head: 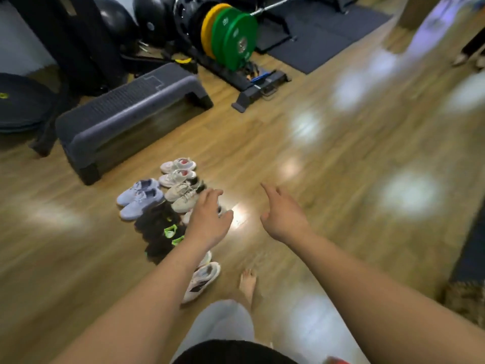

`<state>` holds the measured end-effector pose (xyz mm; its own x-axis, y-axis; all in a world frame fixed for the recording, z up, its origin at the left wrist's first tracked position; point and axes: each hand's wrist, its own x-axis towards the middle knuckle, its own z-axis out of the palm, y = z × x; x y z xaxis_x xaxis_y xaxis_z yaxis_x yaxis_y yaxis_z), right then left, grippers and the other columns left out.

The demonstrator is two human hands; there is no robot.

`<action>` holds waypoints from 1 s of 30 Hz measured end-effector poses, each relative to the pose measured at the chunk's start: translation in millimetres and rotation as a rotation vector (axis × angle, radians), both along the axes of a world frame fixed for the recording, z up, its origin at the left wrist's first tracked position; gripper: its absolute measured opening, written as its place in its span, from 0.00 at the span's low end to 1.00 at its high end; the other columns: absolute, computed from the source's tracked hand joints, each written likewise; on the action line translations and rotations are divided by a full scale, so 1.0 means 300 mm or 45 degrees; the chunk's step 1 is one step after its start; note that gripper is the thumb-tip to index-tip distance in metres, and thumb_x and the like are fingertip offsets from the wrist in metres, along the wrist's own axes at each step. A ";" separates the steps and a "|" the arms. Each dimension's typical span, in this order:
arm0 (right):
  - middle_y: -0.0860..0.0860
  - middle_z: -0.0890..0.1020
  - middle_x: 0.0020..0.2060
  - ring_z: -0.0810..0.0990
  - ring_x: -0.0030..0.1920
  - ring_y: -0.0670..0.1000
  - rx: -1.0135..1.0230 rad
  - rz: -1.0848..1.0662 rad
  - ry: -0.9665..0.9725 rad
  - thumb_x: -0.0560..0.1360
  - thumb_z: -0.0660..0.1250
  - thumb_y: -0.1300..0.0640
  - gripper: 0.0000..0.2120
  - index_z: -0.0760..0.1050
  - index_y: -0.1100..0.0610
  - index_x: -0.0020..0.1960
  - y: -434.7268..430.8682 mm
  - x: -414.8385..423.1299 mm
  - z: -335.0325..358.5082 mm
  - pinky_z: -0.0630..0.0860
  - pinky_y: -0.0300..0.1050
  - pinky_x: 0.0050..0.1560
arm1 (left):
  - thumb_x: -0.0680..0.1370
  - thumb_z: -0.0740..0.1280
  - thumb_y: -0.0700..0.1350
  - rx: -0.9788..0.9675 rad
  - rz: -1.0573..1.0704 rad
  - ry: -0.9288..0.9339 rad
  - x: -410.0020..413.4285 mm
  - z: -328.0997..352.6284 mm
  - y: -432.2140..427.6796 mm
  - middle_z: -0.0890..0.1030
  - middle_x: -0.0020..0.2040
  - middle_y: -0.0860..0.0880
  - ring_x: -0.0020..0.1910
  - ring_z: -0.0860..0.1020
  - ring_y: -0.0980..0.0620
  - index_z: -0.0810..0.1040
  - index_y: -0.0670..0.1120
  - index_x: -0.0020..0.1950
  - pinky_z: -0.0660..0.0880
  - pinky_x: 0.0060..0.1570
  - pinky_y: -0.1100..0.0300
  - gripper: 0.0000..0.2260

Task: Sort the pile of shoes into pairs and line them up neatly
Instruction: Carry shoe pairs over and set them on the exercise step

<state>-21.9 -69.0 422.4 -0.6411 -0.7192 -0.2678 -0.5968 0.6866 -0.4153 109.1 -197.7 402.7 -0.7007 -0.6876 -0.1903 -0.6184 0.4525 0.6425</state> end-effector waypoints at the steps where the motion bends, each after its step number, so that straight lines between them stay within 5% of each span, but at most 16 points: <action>1: 0.52 0.67 0.70 0.70 0.67 0.58 0.004 -0.019 0.014 0.75 0.61 0.58 0.34 0.54 0.46 0.78 0.003 -0.058 -0.006 0.72 0.53 0.63 | 0.76 0.67 0.47 0.019 -0.005 0.001 -0.064 -0.018 -0.006 0.65 0.71 0.48 0.65 0.70 0.49 0.69 0.46 0.70 0.64 0.63 0.60 0.22; 13: 0.49 0.49 0.78 0.67 0.71 0.56 0.147 0.264 0.029 0.75 0.62 0.57 0.33 0.55 0.46 0.77 -0.445 -0.640 -0.022 0.73 0.50 0.62 | 0.78 0.66 0.48 0.336 0.382 -0.059 -0.565 -0.132 -0.388 0.71 0.72 0.46 0.70 0.68 0.47 0.70 0.45 0.72 0.64 0.67 0.58 0.23; 21: 0.54 0.75 0.65 0.75 0.62 0.56 0.429 0.754 0.027 0.75 0.62 0.52 0.27 0.62 0.49 0.74 -0.890 -0.836 -0.042 0.75 0.49 0.57 | 0.79 0.63 0.49 0.496 0.885 -0.090 -0.619 -0.124 -0.586 0.79 0.59 0.45 0.53 0.78 0.48 0.74 0.45 0.67 0.75 0.50 0.59 0.17; 30: 0.54 0.74 0.66 0.76 0.61 0.56 0.421 1.377 0.139 0.76 0.64 0.50 0.28 0.62 0.49 0.74 -1.281 -0.982 -0.075 0.78 0.52 0.57 | 0.77 0.65 0.54 0.628 1.592 -0.027 -0.749 -0.161 -0.595 0.79 0.62 0.47 0.59 0.77 0.44 0.76 0.49 0.65 0.72 0.53 0.56 0.19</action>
<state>-316.5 -453.2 399.8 0.2415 -0.8140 -0.5283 -0.9651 -0.1445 -0.2185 -115.8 -376.1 354.5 0.3481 -0.7164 -0.6046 -0.4553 -0.6930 0.5590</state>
